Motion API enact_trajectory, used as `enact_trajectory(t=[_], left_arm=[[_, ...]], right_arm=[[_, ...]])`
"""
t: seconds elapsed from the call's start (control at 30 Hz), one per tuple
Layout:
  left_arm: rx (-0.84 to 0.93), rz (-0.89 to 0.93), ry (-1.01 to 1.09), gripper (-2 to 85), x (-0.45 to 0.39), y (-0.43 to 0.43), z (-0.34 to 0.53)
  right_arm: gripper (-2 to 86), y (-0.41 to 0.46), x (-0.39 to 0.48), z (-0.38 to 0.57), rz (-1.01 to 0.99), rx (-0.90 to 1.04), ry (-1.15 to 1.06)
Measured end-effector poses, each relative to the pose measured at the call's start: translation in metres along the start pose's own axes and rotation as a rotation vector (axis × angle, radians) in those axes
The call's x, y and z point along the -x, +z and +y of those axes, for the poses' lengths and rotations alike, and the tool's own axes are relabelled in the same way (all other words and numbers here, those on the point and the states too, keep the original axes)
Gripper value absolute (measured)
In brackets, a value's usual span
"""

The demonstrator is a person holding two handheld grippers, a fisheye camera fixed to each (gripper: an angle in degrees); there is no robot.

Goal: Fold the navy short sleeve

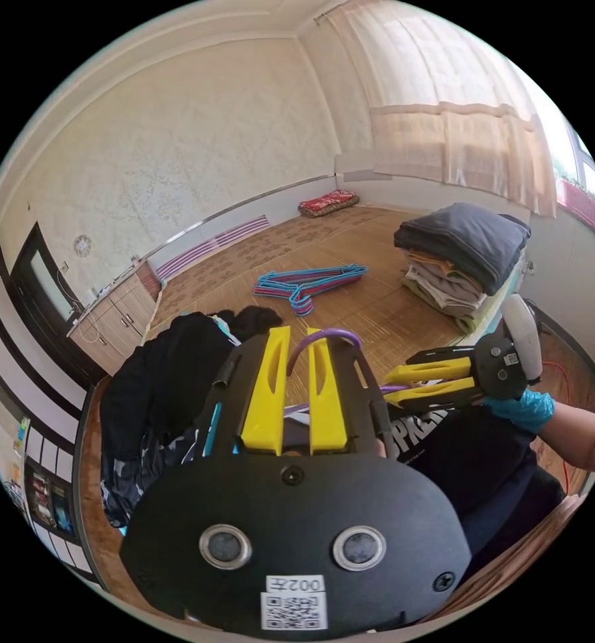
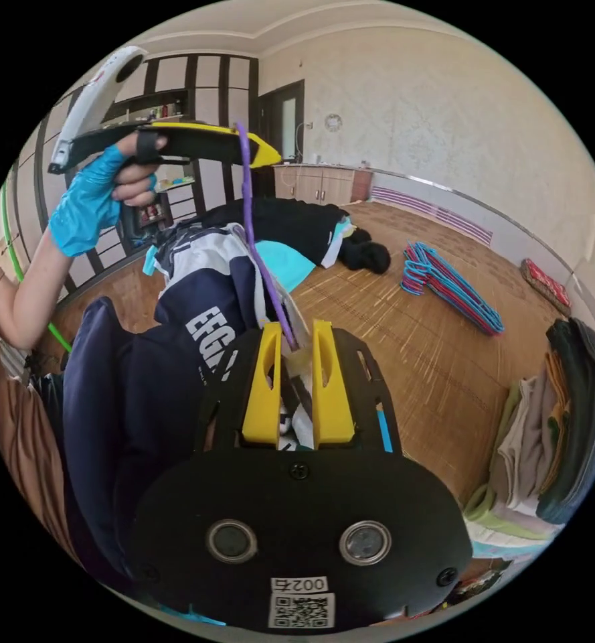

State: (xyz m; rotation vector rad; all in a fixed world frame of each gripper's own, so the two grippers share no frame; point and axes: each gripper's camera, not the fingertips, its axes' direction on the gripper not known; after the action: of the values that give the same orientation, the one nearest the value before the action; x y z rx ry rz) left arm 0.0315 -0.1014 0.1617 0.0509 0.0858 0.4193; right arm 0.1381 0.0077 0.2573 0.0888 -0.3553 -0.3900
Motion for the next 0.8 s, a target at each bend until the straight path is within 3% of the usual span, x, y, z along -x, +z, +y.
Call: enact_trajectory(t=[0.43,0.57,0.8], left_arm=[[-0.19,-0.05,-0.046,0.8,-0.006,-0.08,-0.021],[-0.175,-0.06,-0.072,-0.4,-0.001,-0.086,-0.023],[-0.01,-0.016,-0.063,-0.8,-0.016,-0.046,-0.006]], right_arm=[[7.6,-0.078,0.018,-0.036,0.399,-0.186,-0.084],[8.1,-0.078,0.019,-0.052,0.413,-0.187,-0.142],[10.1,-0.034,0.005,-0.035,0.291,-0.042,-0.041]])
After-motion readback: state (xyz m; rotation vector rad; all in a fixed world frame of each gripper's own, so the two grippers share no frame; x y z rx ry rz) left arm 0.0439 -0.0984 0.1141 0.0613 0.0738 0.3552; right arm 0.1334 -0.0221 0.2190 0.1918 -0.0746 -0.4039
